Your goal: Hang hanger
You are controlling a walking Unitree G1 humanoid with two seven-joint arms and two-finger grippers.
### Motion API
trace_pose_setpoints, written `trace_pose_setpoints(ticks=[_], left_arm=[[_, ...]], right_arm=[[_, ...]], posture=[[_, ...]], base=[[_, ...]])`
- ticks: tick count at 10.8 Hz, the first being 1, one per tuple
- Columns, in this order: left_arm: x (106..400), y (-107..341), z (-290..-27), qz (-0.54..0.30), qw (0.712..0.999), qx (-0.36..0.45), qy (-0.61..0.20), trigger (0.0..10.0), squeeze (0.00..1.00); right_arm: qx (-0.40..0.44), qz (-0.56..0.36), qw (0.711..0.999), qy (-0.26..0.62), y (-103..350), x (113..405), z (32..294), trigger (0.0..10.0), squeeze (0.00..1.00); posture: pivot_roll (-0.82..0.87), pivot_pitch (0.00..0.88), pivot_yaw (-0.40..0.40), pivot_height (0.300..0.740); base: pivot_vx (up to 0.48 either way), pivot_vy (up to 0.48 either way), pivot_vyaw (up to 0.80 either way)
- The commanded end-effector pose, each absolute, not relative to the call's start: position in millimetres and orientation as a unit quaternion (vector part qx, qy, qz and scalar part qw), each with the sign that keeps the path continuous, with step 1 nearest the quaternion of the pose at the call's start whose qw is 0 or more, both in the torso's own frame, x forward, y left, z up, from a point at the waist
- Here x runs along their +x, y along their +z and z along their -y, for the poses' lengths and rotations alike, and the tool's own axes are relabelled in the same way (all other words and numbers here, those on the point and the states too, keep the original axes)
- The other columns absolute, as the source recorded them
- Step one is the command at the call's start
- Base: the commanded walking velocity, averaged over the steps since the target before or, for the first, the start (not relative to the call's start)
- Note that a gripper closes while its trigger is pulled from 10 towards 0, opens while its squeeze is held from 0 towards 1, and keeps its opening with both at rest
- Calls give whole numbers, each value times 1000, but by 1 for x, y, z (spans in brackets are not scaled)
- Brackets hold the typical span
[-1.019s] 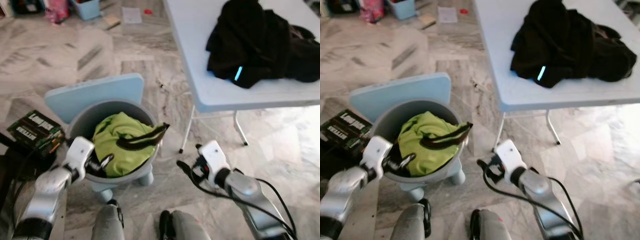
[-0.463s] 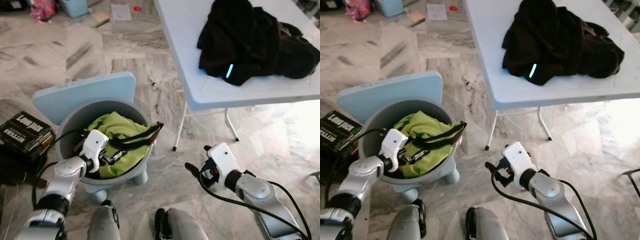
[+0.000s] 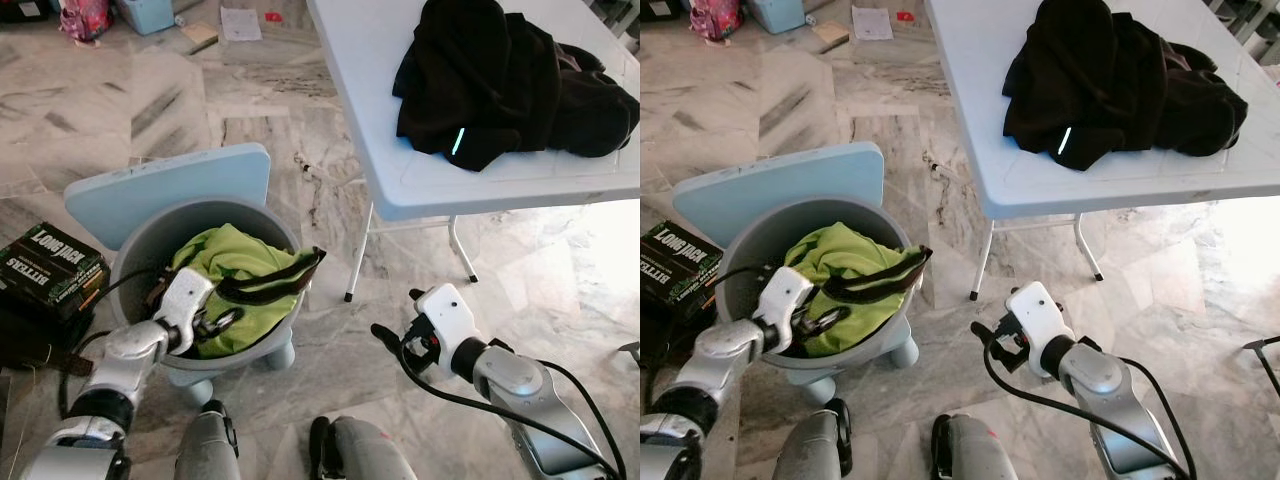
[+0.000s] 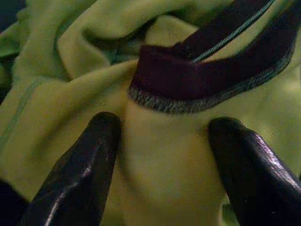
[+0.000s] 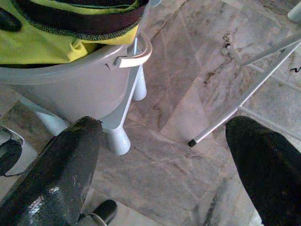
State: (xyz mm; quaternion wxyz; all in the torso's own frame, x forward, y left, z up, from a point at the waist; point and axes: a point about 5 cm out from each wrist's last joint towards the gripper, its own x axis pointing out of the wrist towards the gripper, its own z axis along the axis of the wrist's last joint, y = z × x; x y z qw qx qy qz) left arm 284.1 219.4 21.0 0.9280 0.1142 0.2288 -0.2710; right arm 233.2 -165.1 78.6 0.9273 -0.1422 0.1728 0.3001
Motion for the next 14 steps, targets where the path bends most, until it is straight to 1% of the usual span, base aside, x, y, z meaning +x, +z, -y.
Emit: trace_pose_setpoints(ticks=[1,2,4,9,14], left_arm=[[276,13,-221,-245,922,115,-276,10000,0],[273,10,-224,-248,923,111,-272,0,0],[279,13,-221,-242,927,107,-267,0,0],[290,19,-213,-227,932,109,-262,0,0],[291,20,-212,-214,936,109,-257,0,0]], right_arm=[[-146,-180,928,291,78,232,172,10000,0],[-146,-182,928,292,77,231,171,10000,0],[-144,-180,927,295,78,232,167,10000,0],[-148,-178,929,290,79,233,171,10000,0],[-147,-172,930,288,80,236,169,10000,0]], posture=[[-193,209,-137,740],[-189,209,-140,740],[-194,201,-138,740],[-206,194,-140,740],[-197,188,-137,740]], base=[[0,0,0],[0,0,0],[0,0,0],[0,0,0],[0,0,0]])
